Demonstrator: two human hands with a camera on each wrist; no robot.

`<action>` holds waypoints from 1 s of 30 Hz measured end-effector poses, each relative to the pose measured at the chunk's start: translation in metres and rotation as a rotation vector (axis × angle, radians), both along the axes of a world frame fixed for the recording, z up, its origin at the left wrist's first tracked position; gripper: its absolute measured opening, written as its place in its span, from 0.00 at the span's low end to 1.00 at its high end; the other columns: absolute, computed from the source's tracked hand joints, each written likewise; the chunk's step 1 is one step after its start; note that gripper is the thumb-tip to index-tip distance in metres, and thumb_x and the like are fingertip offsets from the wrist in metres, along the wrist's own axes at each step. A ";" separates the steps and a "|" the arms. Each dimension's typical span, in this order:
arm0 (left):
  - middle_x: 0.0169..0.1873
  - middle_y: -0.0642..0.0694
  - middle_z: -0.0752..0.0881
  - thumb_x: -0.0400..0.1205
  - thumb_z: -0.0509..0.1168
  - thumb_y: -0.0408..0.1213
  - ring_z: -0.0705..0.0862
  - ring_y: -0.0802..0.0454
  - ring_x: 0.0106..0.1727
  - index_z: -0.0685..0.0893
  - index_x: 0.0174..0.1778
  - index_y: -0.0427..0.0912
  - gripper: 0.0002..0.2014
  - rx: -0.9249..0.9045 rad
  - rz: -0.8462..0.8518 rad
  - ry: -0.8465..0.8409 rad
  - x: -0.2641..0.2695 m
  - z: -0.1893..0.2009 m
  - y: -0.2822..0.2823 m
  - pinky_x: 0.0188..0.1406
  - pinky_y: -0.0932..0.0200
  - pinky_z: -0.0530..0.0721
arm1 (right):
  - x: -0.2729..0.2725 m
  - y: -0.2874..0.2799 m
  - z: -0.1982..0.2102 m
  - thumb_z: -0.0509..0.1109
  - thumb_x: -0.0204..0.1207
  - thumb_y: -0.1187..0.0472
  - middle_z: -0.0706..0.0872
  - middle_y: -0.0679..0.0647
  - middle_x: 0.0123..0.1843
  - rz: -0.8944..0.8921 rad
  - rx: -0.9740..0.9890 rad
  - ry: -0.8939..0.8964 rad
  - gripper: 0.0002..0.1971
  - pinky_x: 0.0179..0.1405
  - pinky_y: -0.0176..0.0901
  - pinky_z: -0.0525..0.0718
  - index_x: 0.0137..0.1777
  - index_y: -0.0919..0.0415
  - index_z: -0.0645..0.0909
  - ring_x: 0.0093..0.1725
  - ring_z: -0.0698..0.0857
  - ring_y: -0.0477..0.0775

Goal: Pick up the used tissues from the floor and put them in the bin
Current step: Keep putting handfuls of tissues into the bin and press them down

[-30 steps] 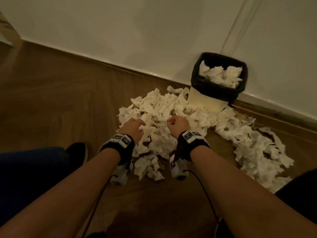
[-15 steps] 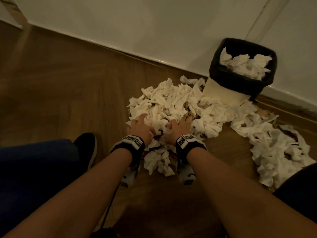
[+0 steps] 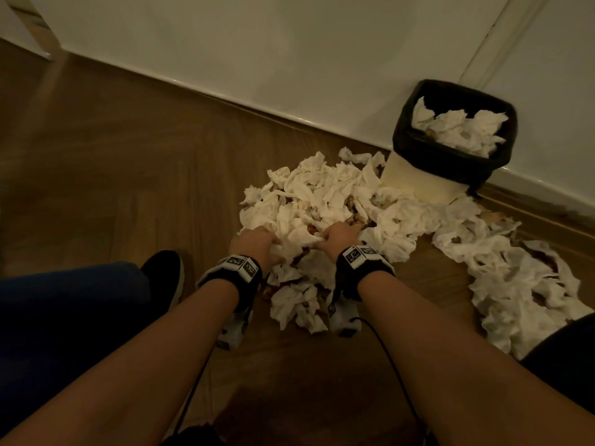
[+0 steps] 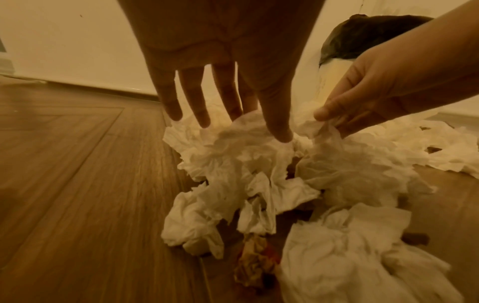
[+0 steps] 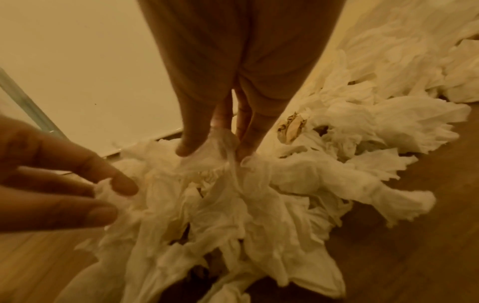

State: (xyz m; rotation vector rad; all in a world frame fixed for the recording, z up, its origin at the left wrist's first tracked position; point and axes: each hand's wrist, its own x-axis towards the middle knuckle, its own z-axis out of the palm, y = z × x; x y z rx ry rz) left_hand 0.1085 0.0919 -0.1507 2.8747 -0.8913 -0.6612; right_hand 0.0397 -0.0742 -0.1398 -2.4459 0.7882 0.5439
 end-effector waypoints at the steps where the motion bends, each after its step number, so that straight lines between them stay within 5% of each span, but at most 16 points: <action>1: 0.62 0.48 0.78 0.75 0.70 0.52 0.78 0.46 0.62 0.83 0.60 0.51 0.19 -0.024 0.010 0.015 0.000 -0.001 -0.001 0.57 0.53 0.78 | 0.000 -0.001 -0.002 0.69 0.78 0.52 0.71 0.52 0.26 -0.029 0.039 -0.030 0.21 0.24 0.35 0.68 0.26 0.60 0.74 0.26 0.70 0.48; 3: 0.59 0.45 0.80 0.78 0.69 0.43 0.79 0.46 0.59 0.86 0.54 0.46 0.11 -0.096 0.035 0.069 0.002 0.000 -0.002 0.54 0.57 0.77 | -0.002 -0.003 -0.005 0.67 0.79 0.51 0.72 0.52 0.26 -0.085 0.082 -0.083 0.21 0.22 0.37 0.64 0.25 0.60 0.74 0.25 0.69 0.47; 6: 0.53 0.43 0.84 0.78 0.68 0.34 0.82 0.47 0.53 0.86 0.44 0.43 0.02 -0.264 0.151 0.096 0.005 -0.001 0.000 0.50 0.60 0.80 | -0.003 -0.009 -0.008 0.67 0.80 0.57 0.88 0.61 0.47 -0.207 0.187 -0.191 0.15 0.42 0.37 0.79 0.53 0.70 0.86 0.43 0.83 0.53; 8: 0.51 0.44 0.84 0.77 0.70 0.33 0.82 0.48 0.50 0.83 0.50 0.44 0.07 -0.425 0.328 0.163 0.005 0.002 0.001 0.50 0.56 0.84 | -0.003 -0.013 -0.008 0.70 0.78 0.62 0.85 0.62 0.63 -0.378 0.321 -0.296 0.15 0.59 0.39 0.78 0.61 0.68 0.84 0.61 0.83 0.58; 10: 0.54 0.43 0.81 0.78 0.70 0.35 0.80 0.48 0.51 0.77 0.67 0.46 0.21 -0.550 0.468 0.238 0.007 0.005 0.001 0.49 0.55 0.83 | -0.004 -0.014 -0.006 0.69 0.78 0.67 0.82 0.64 0.67 -0.592 0.598 -0.399 0.15 0.66 0.47 0.78 0.64 0.69 0.82 0.65 0.81 0.61; 12: 0.62 0.40 0.80 0.81 0.66 0.36 0.79 0.45 0.61 0.72 0.74 0.44 0.24 -0.577 0.538 0.305 0.016 0.008 0.004 0.58 0.53 0.79 | 0.001 -0.011 0.000 0.63 0.80 0.73 0.78 0.65 0.71 -0.817 1.005 -0.492 0.18 0.61 0.50 0.80 0.70 0.70 0.75 0.67 0.79 0.64; 15: 0.52 0.38 0.82 0.83 0.63 0.33 0.81 0.43 0.57 0.82 0.59 0.36 0.10 -0.698 0.636 0.433 0.020 0.014 0.005 0.54 0.54 0.81 | 0.002 -0.014 0.017 0.56 0.82 0.76 0.72 0.66 0.75 -0.984 1.391 -0.515 0.24 0.56 0.50 0.79 0.77 0.65 0.66 0.66 0.78 0.66; 21: 0.39 0.41 0.81 0.85 0.54 0.23 0.76 0.49 0.34 0.79 0.63 0.33 0.14 -0.960 0.869 0.711 0.016 0.035 0.003 0.29 0.61 0.73 | -0.006 -0.018 0.046 0.46 0.81 0.80 0.73 0.64 0.69 -0.993 1.524 -0.523 0.25 0.48 0.48 0.86 0.72 0.62 0.71 0.70 0.75 0.66; 23: 0.36 0.42 0.80 0.85 0.49 0.19 0.73 0.51 0.30 0.78 0.62 0.36 0.17 -1.000 0.903 0.769 0.016 0.043 0.001 0.22 0.64 0.69 | -0.007 -0.020 0.055 0.43 0.81 0.79 0.73 0.65 0.62 -1.069 1.542 -0.536 0.21 0.34 0.40 0.88 0.62 0.69 0.75 0.53 0.81 0.61; 26: 0.34 0.43 0.77 0.86 0.50 0.23 0.74 0.51 0.31 0.79 0.48 0.38 0.13 -1.021 0.962 0.819 0.014 0.062 -0.006 0.24 0.61 0.75 | -0.009 -0.022 0.066 0.46 0.82 0.77 0.73 0.65 0.51 -1.188 1.599 -0.606 0.23 0.17 0.40 0.84 0.76 0.76 0.62 0.40 0.76 0.58; 28: 0.32 0.44 0.76 0.84 0.53 0.26 0.76 0.50 0.30 0.78 0.35 0.39 0.14 -1.078 1.016 0.844 0.013 0.075 -0.012 0.27 0.59 0.78 | -0.008 -0.025 0.073 0.48 0.80 0.78 0.74 0.64 0.59 -1.237 1.619 -0.649 0.25 0.18 0.44 0.85 0.78 0.71 0.62 0.46 0.79 0.61; 30: 0.33 0.43 0.79 0.83 0.54 0.34 0.80 0.50 0.29 0.82 0.32 0.39 0.16 -1.190 1.060 0.948 0.010 0.089 -0.017 0.27 0.62 0.80 | -0.009 -0.026 0.085 0.55 0.80 0.74 0.72 0.58 0.72 -1.233 1.638 -0.693 0.16 0.20 0.45 0.86 0.67 0.70 0.71 0.56 0.80 0.60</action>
